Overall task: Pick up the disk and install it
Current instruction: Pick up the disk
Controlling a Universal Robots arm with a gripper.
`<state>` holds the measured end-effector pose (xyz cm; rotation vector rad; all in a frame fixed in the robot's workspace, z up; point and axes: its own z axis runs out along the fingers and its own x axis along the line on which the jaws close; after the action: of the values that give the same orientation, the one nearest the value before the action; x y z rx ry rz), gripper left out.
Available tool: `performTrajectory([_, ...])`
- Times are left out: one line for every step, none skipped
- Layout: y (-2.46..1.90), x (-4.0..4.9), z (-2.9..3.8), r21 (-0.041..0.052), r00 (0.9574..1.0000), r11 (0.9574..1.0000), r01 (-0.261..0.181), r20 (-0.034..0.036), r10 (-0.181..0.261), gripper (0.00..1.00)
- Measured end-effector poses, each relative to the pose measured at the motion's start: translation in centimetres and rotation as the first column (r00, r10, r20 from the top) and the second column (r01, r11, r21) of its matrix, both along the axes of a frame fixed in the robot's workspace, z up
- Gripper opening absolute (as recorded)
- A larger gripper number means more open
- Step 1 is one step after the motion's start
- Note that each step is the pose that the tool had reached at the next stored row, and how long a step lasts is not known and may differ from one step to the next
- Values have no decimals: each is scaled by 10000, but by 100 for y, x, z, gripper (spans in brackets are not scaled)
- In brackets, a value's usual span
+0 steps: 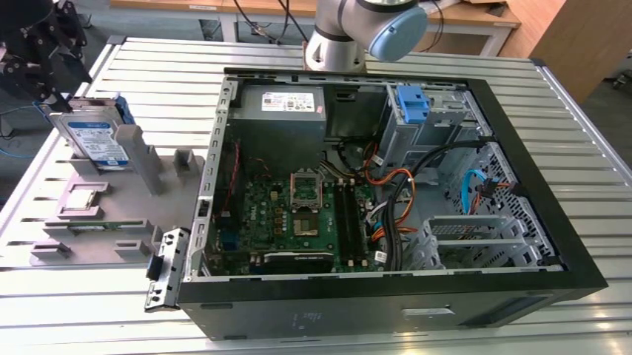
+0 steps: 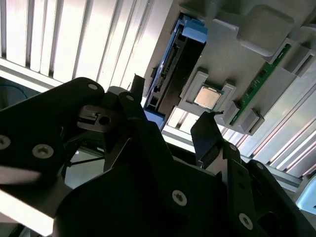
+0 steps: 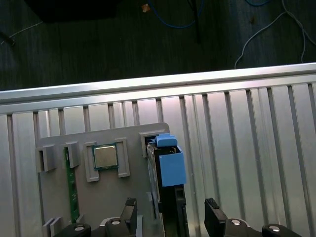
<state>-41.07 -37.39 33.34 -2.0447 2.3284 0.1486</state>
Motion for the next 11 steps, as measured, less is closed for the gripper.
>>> performTrajectory([0,0,-7,1,10000,10000,0,3,0,65])
performTrajectory([0,0,-15,-6,10000,10000,0,0,0,65])
performTrajectory([0,0,-23,-14,10000,10000,-1,-2,1,65])
performTrajectory([0,0,-34,-27,10000,10000,-2,-1,2,65])
performTrajectory([0,0,-47,-42,10000,10000,-4,-1,4,65])
performTrajectory([0,0,-60,-59,10000,10000,-6,-1,6,65])
performTrajectory([0,0,-72,-74,10000,10000,-9,-1,9,65])
performTrajectory([0,0,-85,-86,10000,10000,-11,-2,11,65])
performTrajectory([0,0,-96,-95,10000,10000,-13,-2,13,65])
performTrajectory([0,0,-107,-104,10000,9999,-16,-2,16,65])
performTrajectory([0,0,-118,-112,10000,9999,-19,-2,19,65])
